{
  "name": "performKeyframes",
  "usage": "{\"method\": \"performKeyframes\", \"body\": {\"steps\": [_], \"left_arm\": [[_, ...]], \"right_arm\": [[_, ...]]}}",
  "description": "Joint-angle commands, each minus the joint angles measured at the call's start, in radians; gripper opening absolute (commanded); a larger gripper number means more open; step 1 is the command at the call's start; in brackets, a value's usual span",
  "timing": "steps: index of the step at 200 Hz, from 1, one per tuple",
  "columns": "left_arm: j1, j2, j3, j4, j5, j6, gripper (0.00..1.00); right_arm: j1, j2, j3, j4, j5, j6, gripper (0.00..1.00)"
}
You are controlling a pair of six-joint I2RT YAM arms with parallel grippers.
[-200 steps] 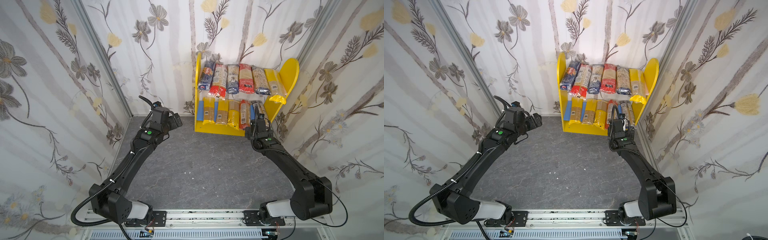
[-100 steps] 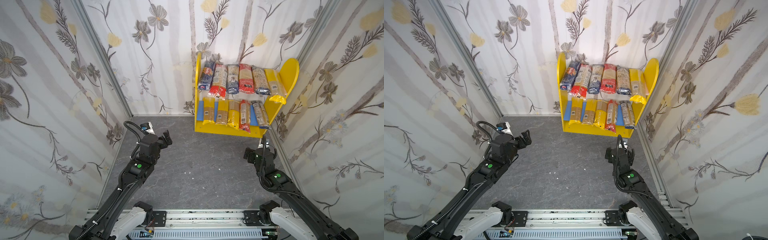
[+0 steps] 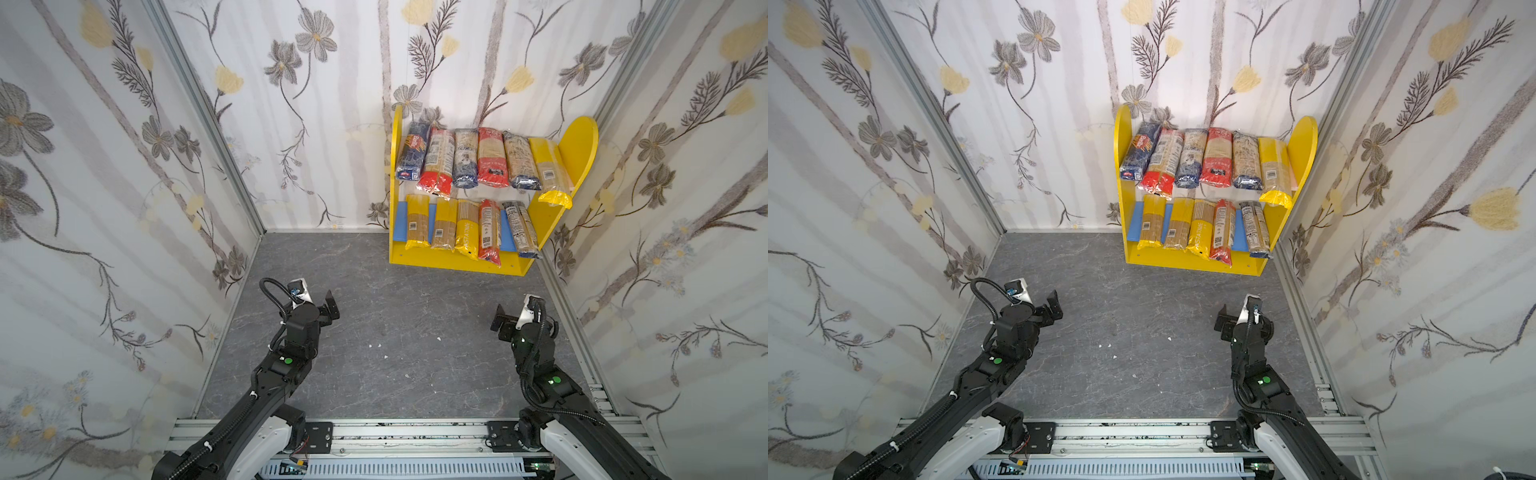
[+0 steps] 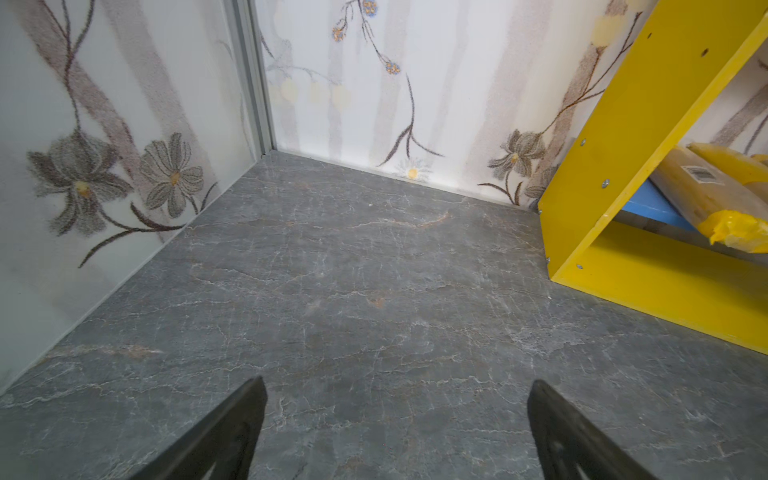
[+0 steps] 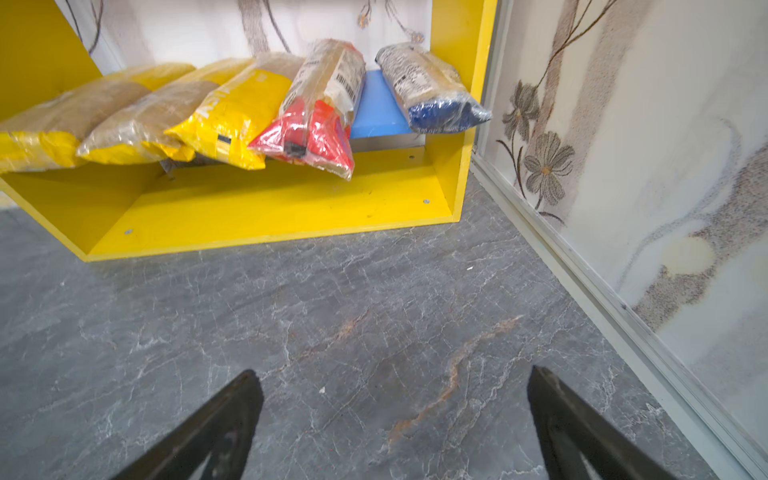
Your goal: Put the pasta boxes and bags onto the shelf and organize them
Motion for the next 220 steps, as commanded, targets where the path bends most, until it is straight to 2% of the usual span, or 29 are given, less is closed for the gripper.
{"method": "performKeyframes", "body": {"steps": [1, 32, 74, 98, 126, 150, 174, 220], "left_arm": [[0.047, 0.008, -0.057, 0.242, 0.014, 0.048, 1.00], [0.126, 0.061, -0.141, 0.420, 0.073, 0.052, 1.00], [0.203, 0.159, -0.173, 0.516, 0.103, 0.094, 1.00], [0.250, 0.195, -0.193, 0.609, 0.157, 0.100, 1.00], [0.343, 0.305, -0.224, 0.781, 0.264, 0.075, 1.00], [0.360, 0.444, -0.213, 0.887, 0.323, 0.091, 1.00], [0.361, 0.535, -0.180, 0.963, 0.368, 0.103, 1.00], [0.362, 0.746, -0.153, 1.131, 0.456, 0.154, 1.00]], "right_arm": [[-0.050, -0.007, -0.015, 0.129, -0.056, -0.019, 1.00], [-0.112, 0.014, -0.038, 0.192, -0.077, -0.032, 1.00], [-0.166, 0.038, -0.096, 0.301, -0.077, -0.022, 1.00], [-0.198, 0.087, -0.147, 0.402, -0.105, -0.010, 1.00], [-0.229, 0.121, -0.173, 0.486, -0.105, -0.011, 1.00], [-0.283, 0.155, -0.187, 0.578, -0.139, -0.017, 1.00], [-0.327, 0.238, -0.183, 0.692, -0.176, -0.023, 1.00], [-0.346, 0.514, -0.077, 0.903, -0.233, -0.079, 1.00]]}}
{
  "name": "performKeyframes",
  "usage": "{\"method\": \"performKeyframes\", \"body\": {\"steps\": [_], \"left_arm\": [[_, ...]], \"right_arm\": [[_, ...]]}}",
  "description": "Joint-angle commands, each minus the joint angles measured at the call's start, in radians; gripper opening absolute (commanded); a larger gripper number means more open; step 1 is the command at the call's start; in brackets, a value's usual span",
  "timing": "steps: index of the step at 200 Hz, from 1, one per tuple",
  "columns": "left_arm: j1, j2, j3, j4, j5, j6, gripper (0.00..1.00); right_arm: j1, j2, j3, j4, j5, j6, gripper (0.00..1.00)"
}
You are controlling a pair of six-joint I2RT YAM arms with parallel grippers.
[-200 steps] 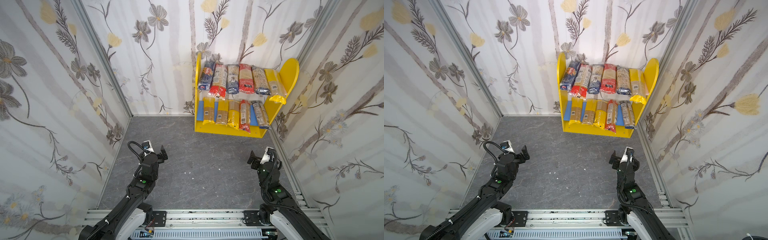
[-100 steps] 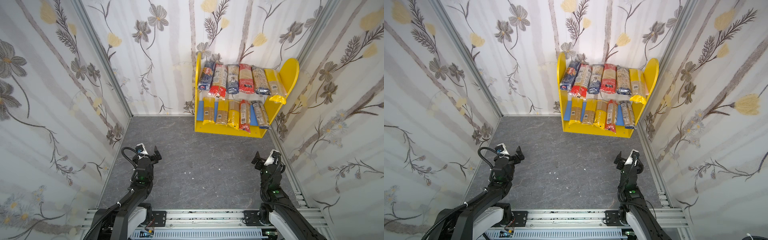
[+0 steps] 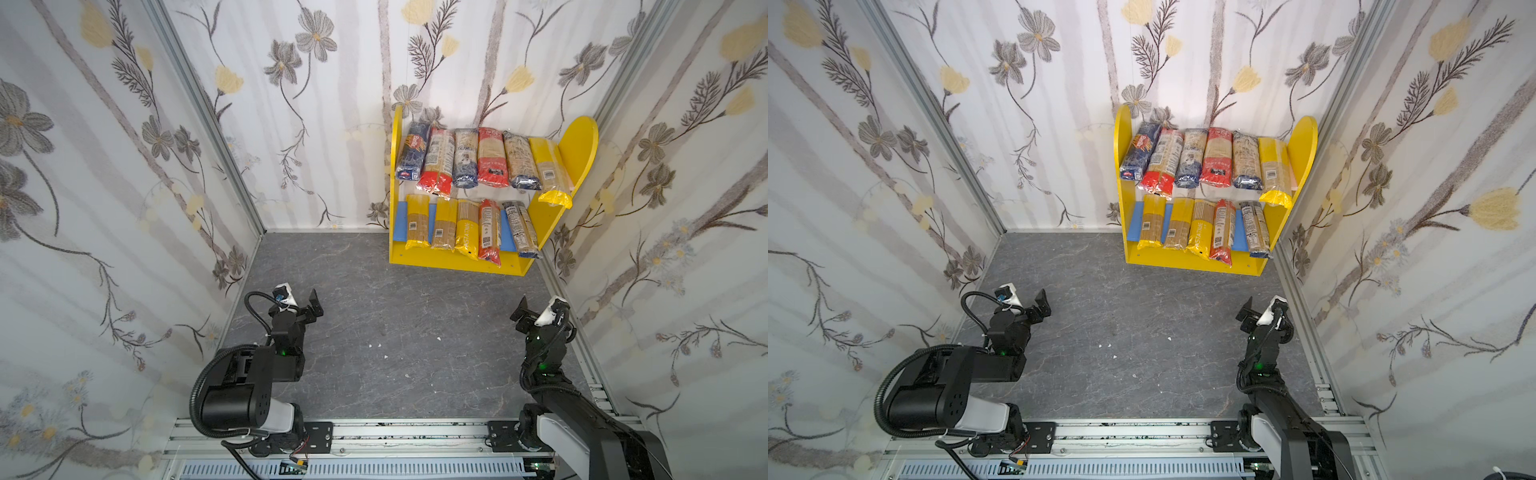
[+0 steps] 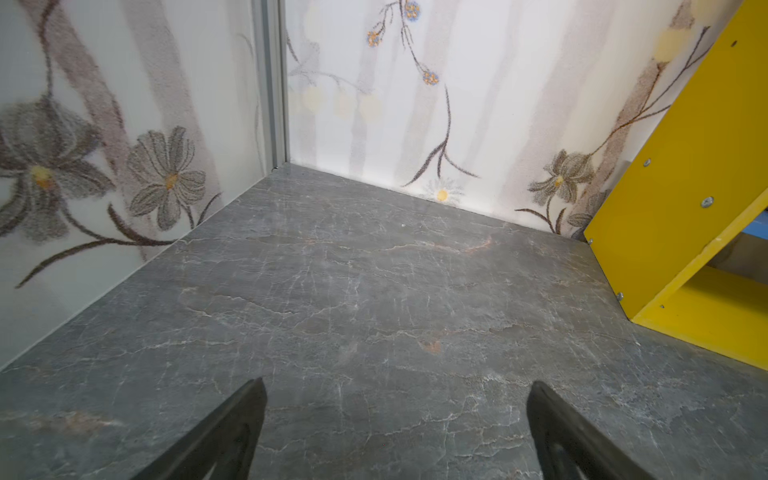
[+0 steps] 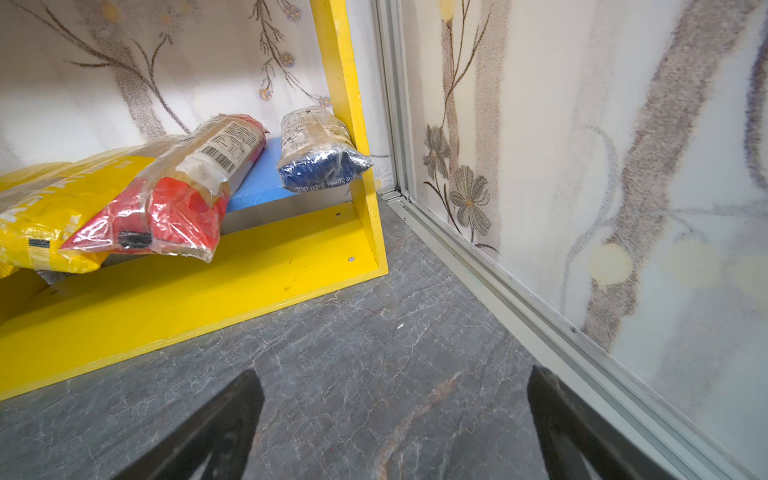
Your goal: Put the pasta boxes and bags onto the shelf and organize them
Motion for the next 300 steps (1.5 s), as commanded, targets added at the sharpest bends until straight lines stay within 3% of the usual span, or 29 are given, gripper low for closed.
{"method": "performKeyframes", "body": {"steps": [1, 17, 28, 40, 54, 71, 81, 129, 154, 300], "left_arm": [[-0.001, 0.072, 0.018, 0.157, 0.070, 0.039, 1.00], [0.000, 0.063, 0.012, 0.154, 0.066, 0.034, 1.00], [-0.001, 0.067, 0.013, 0.155, 0.067, 0.035, 1.00], [0.000, 0.071, 0.018, 0.154, 0.067, 0.036, 1.00], [0.000, 0.071, 0.021, 0.150, 0.067, 0.036, 1.00], [0.001, 0.072, 0.030, 0.134, 0.069, 0.040, 1.00], [0.001, 0.071, 0.032, 0.130, 0.072, 0.038, 1.00], [-0.005, 0.071, 0.033, 0.125, 0.058, 0.044, 1.00], [-0.032, 0.070, 0.035, 0.123, -0.036, 0.049, 1.00], [-0.037, 0.070, 0.038, 0.114, -0.039, 0.052, 1.00]], "right_arm": [[-0.004, 0.102, 0.054, 0.194, -0.057, -0.043, 1.00], [-0.008, 0.191, 0.103, 0.218, -0.106, -0.025, 1.00], [-0.002, 0.263, 0.104, 0.313, -0.164, -0.068, 1.00], [0.025, 0.295, 0.126, 0.277, -0.209, -0.112, 1.00], [0.026, 0.351, 0.072, 0.464, -0.254, -0.126, 1.00], [0.015, 0.330, 0.106, 0.347, -0.267, -0.117, 1.00], [0.013, 0.352, 0.092, 0.415, -0.272, -0.117, 1.00], [0.018, 0.342, 0.093, 0.402, -0.274, -0.130, 1.00], [0.036, 0.336, 0.085, 0.410, -0.241, -0.143, 1.00], [0.039, 0.335, 0.080, 0.417, -0.232, -0.143, 1.00]]}}
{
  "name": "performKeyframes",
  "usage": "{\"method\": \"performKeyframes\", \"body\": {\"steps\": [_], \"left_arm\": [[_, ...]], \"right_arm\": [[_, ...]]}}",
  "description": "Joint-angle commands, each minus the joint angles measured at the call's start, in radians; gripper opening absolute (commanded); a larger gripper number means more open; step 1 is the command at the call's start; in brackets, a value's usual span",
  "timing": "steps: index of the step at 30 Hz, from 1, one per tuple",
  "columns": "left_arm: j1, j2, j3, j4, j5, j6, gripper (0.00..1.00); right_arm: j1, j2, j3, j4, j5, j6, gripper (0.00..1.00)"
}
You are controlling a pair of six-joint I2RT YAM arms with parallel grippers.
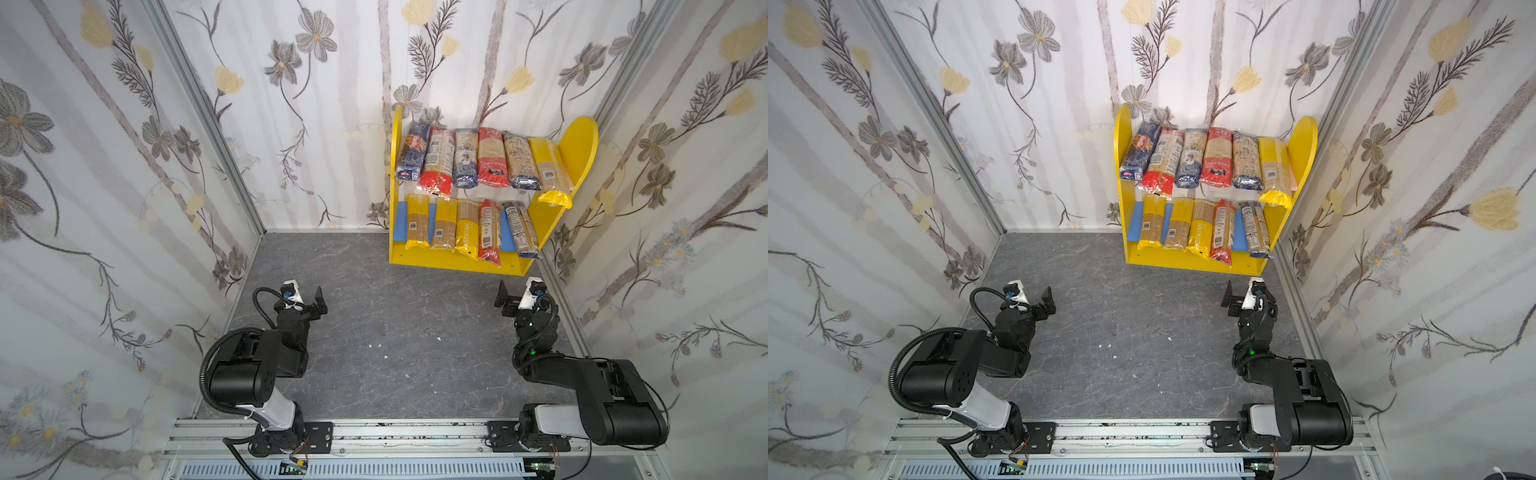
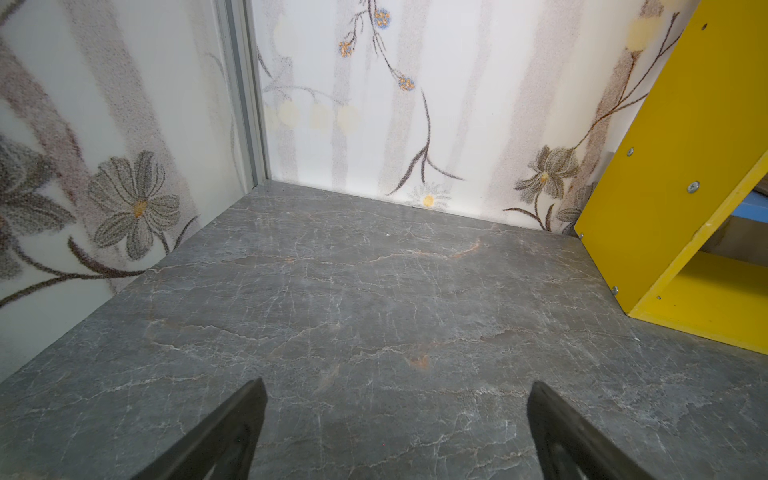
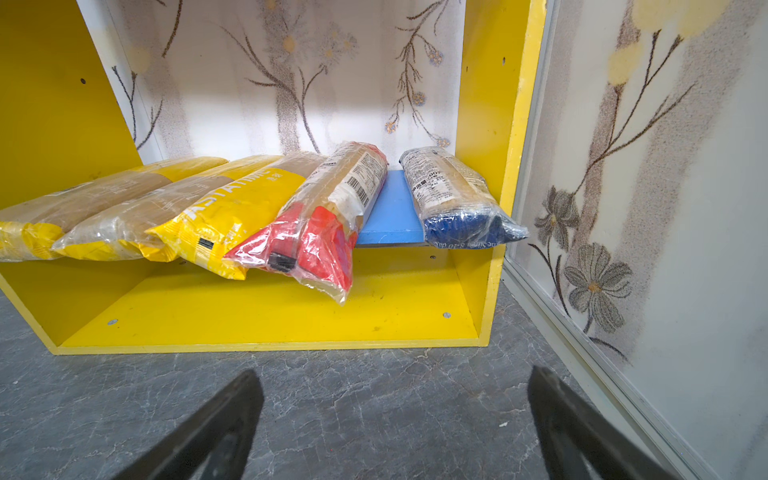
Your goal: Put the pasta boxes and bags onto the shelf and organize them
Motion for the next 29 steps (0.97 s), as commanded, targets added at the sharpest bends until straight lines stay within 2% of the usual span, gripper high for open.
{"method": "performKeyframes", "body": {"steps": [1, 29], "left_arm": [[0.001, 0.000, 0.008, 0.021, -0.008, 0.005, 1.00], [0.001, 0.000, 0.008, 0.021, -0.008, 0.005, 1.00]], "right_arm": [[0.002, -0.003, 0.001, 0.041, 0.004, -0.011, 1.00], [-0.006, -0.002, 0.004, 0.037, -0.013, -0.004, 1.00]]}}
